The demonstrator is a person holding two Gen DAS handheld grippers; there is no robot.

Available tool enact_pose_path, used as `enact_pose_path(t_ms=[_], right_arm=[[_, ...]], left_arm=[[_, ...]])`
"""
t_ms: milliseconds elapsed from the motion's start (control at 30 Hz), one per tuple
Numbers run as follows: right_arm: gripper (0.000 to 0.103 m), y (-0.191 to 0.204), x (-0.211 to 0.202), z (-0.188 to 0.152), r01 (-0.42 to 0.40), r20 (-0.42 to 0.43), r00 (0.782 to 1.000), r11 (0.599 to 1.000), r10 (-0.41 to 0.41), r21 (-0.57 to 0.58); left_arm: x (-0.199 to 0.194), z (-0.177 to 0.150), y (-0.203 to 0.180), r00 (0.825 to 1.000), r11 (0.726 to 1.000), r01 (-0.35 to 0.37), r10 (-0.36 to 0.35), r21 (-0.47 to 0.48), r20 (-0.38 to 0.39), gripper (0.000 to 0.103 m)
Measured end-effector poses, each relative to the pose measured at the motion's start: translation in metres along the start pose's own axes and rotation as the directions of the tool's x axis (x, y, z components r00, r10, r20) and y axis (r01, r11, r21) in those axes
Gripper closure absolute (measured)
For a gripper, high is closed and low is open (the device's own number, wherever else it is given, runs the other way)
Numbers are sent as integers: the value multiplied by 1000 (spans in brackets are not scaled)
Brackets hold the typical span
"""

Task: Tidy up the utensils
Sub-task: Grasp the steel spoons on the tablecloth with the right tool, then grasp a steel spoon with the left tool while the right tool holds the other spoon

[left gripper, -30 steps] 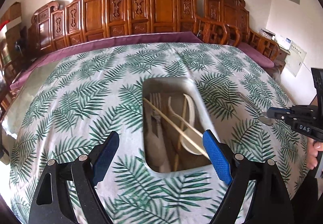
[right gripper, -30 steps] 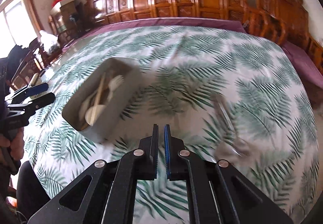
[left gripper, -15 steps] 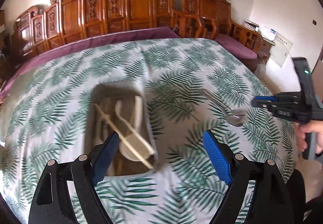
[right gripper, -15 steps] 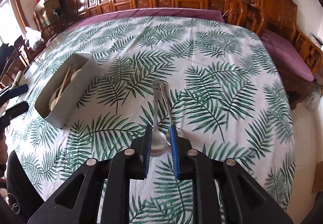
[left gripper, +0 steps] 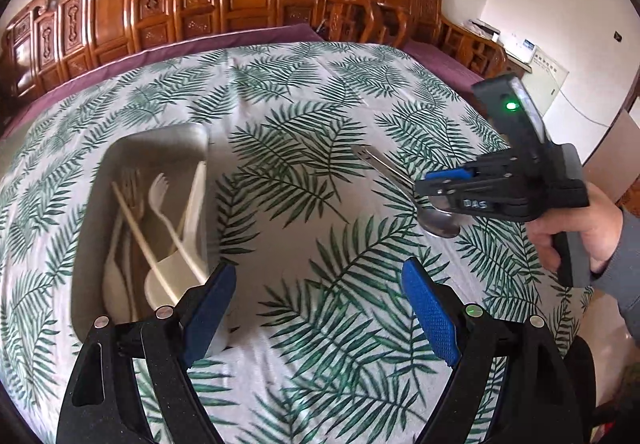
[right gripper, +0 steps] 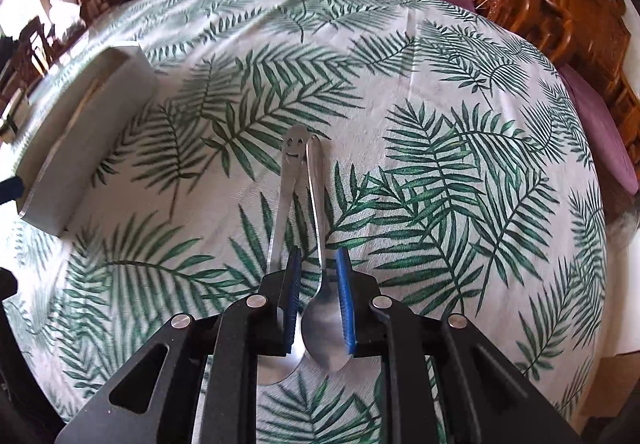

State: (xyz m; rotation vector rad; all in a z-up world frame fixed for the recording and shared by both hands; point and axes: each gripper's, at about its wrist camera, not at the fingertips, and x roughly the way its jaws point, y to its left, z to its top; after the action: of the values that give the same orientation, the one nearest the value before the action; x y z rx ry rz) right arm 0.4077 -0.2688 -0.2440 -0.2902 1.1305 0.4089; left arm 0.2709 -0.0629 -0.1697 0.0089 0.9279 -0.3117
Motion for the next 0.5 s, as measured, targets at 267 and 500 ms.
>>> enact_pose_path(t_ms=[267,500], right_arm=[[99,-13,1,-7,-28,-4,1000,1000,28,11],[100,-30,-9,-31,-35,2,999,997,35,75]], left_arm=[[31,11,-18,999,1000,13,-12,20,-36,22],[61,29,-38,998,999,15,-13,35,-61,22]])
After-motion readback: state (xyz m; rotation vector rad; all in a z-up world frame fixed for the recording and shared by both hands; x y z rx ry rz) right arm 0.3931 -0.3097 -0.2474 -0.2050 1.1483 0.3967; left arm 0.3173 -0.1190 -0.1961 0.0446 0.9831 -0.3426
